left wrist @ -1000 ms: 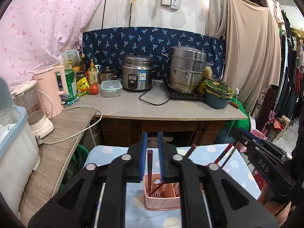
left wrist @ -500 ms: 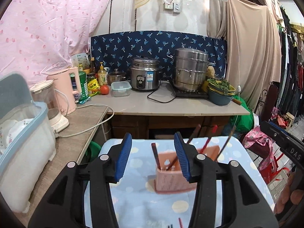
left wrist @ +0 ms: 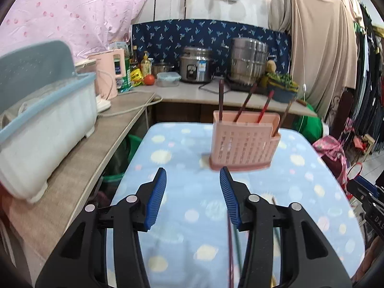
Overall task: Organize utensils
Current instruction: 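Withdraw both open grippers and move them over the remaining chopsticks, then close the right gripper on a dark red chopstick while the left gripper closes on another dark red chopstick, then lift both held dark red chopsticks and lower them into the pink holder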
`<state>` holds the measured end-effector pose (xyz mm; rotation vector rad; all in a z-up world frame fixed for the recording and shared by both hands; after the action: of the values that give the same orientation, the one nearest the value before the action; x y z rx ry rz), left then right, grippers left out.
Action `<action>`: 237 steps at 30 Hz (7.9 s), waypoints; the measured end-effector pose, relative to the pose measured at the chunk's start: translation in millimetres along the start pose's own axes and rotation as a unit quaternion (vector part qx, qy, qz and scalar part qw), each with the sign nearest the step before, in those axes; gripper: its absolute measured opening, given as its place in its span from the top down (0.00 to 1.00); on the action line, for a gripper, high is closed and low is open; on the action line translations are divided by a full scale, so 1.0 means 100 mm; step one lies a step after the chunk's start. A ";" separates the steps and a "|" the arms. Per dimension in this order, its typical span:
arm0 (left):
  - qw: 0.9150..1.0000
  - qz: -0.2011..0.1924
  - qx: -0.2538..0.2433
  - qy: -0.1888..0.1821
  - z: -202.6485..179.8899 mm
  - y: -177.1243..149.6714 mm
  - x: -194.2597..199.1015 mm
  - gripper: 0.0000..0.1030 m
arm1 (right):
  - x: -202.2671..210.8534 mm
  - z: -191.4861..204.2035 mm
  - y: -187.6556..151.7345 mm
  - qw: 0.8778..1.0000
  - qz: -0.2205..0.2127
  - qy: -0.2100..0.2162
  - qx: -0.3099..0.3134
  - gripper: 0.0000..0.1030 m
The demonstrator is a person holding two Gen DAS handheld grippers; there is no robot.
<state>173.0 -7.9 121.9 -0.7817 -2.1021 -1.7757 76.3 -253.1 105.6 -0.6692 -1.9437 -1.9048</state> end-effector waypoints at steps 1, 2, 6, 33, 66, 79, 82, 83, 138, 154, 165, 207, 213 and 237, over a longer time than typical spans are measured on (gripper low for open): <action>1.000 0.004 -0.002 0.003 0.02 -0.09 0.03 0.57 | 0.02 0.02 -0.09 1.000 0.006 0.001 -0.003 0.66; 1.000 0.012 -0.003 0.004 0.05 -0.19 0.05 0.57 | 0.05 0.04 -0.20 1.000 0.013 0.000 -0.008 0.66; 1.000 0.030 0.006 0.004 0.14 -0.53 0.17 0.57 | 0.12 0.15 -0.56 0.999 0.036 0.003 -0.026 0.65; 0.997 0.074 -0.001 0.009 0.14 -1.23 0.43 0.57 | 0.25 0.33 -1.15 0.997 0.074 0.011 -0.035 0.65; 0.994 0.113 0.015 -0.008 0.12 -1.56 0.39 0.57 | 0.02 0.48 -1.43 0.993 0.113 0.032 -0.014 0.66; 0.992 0.129 0.007 -0.011 0.04 -1.68 0.31 0.57 | -0.26 0.35 -1.36 0.992 0.117 0.026 -0.026 0.68; 0.991 0.132 0.008 -0.012 0.04 -1.70 0.29 0.57 | -0.35 0.37 -1.40 0.991 0.129 0.021 -0.021 0.70; 0.991 0.134 0.008 -0.011 0.04 -1.71 0.28 0.57 | -0.37 0.38 -1.42 0.991 0.131 0.020 -0.020 0.71; 0.987 0.160 -0.019 0.016 -0.07 -1.95 -0.06 0.57 | -0.20 0.21 -1.61 0.993 0.116 0.003 -0.027 0.93; 0.988 0.154 -0.017 0.018 -0.03 -1.95 -0.09 0.63 | -0.17 0.18 -1.64 0.993 0.113 0.010 -0.031 0.93; 0.988 0.156 0.000 0.000 0.09 -1.92 -0.08 0.91 | -0.17 0.19 -1.64 0.993 0.113 0.009 -0.030 0.93; 0.997 0.055 -0.023 -0.045 -0.25 0.12 0.42 0.93 | 0.43 -0.35 0.41 0.998 -0.052 0.025 -0.007 0.94; 0.996 0.053 -0.023 -0.062 -0.33 0.40 0.31 0.93 | 0.29 -0.41 0.73 0.997 -0.062 0.048 -0.019 0.94; 0.992 -0.094 -0.010 -0.086 -1.05 2.14 -0.30 0.94 | -0.67 -0.36 2.65 0.985 -0.155 0.069 -0.018 0.93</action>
<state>305.2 -94.9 302.7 -0.7926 -2.3415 -1.8881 273.8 -297.3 292.1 -0.2450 -2.0223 -2.1058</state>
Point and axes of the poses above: each gripper's, at about its wrist camera, not at the fingertips, and x roughly against the way its jaws point, z to its left, y to its top, the point moved 1 cm from there along -x, roughly the way its jaws point, and after that the axes turned 11 degrees about x, right-handed, at the moved point
